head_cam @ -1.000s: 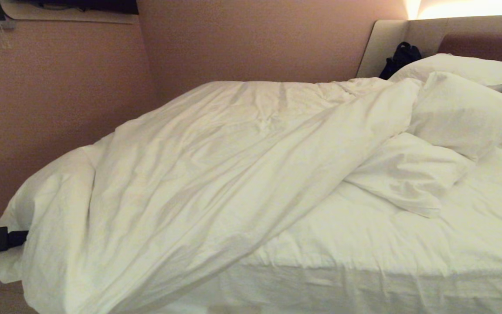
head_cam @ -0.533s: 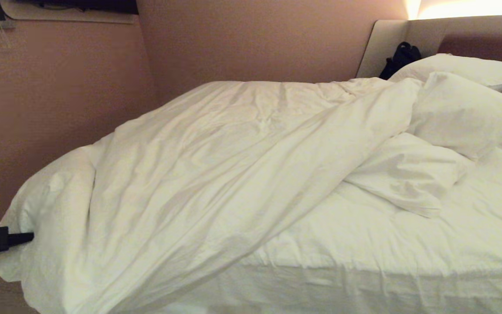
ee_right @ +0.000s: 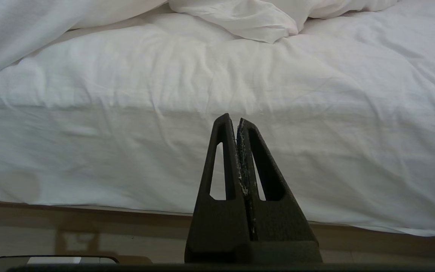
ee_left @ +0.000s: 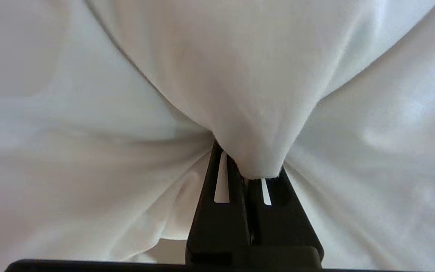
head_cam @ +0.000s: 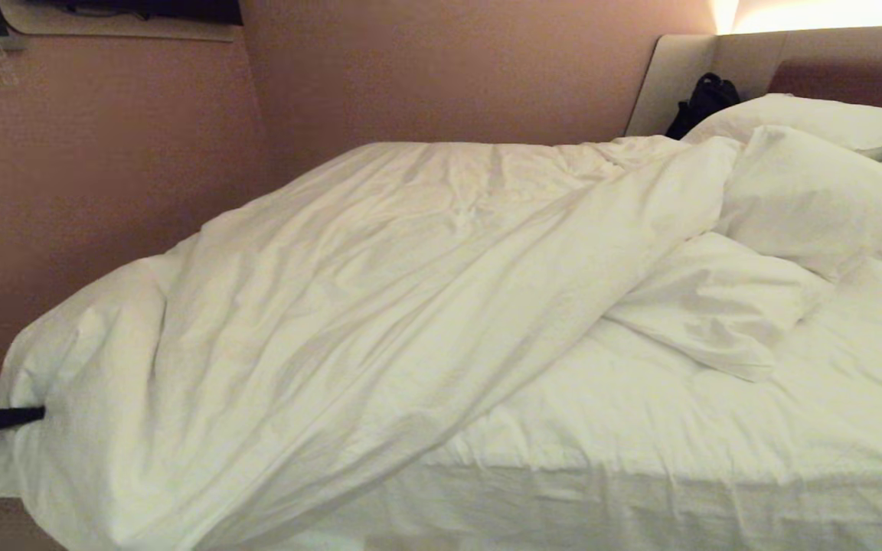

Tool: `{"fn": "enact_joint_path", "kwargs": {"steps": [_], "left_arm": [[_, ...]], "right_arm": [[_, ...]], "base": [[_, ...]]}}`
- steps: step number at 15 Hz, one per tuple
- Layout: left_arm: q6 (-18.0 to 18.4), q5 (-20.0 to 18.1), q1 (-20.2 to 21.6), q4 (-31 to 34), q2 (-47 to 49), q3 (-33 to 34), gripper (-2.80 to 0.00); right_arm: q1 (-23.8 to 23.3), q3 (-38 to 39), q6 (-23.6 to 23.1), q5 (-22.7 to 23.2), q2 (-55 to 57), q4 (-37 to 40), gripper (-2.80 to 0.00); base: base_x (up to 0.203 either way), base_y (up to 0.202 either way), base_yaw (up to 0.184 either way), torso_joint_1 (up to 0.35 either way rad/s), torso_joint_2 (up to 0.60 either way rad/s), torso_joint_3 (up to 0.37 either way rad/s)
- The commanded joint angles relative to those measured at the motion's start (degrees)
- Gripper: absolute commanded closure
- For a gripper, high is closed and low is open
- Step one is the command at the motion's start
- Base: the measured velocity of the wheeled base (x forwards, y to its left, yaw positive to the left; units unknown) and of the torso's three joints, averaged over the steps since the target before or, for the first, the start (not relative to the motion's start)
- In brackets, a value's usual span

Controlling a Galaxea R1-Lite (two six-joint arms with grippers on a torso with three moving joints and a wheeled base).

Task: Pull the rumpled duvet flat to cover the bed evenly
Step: Flatten the corners of the folded blanket

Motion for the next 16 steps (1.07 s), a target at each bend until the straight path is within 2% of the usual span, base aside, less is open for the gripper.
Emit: {"fn": "enact_joint_path", "kwargs": {"steps": [1, 4, 16], "left_arm": [[0.2, 0.2, 3.1, 0.1, -1.5, -2.1, 0.0], [0.1, 6.1, 5.9, 0.6, -2.6, -5.2, 0.0], [-0.6, 6.7, 9.4, 0.7, -9.4, -5.2, 0.0]], "right_arm": [[0.0, 0.0, 0.0, 0.0, 0.0, 0.0, 0.0], [0.0, 0.0, 0.0, 0.0, 0.0, 0.0, 0.0], [0.0, 0.0, 0.0, 0.0, 0.0, 0.0, 0.0]], "base": [[0.0, 0.0, 0.0, 0.0, 0.0, 0.0], [0.0, 0.0, 0.0, 0.0, 0.0, 0.0], [0.0, 0.0, 0.0, 0.0, 0.0, 0.0]]}}
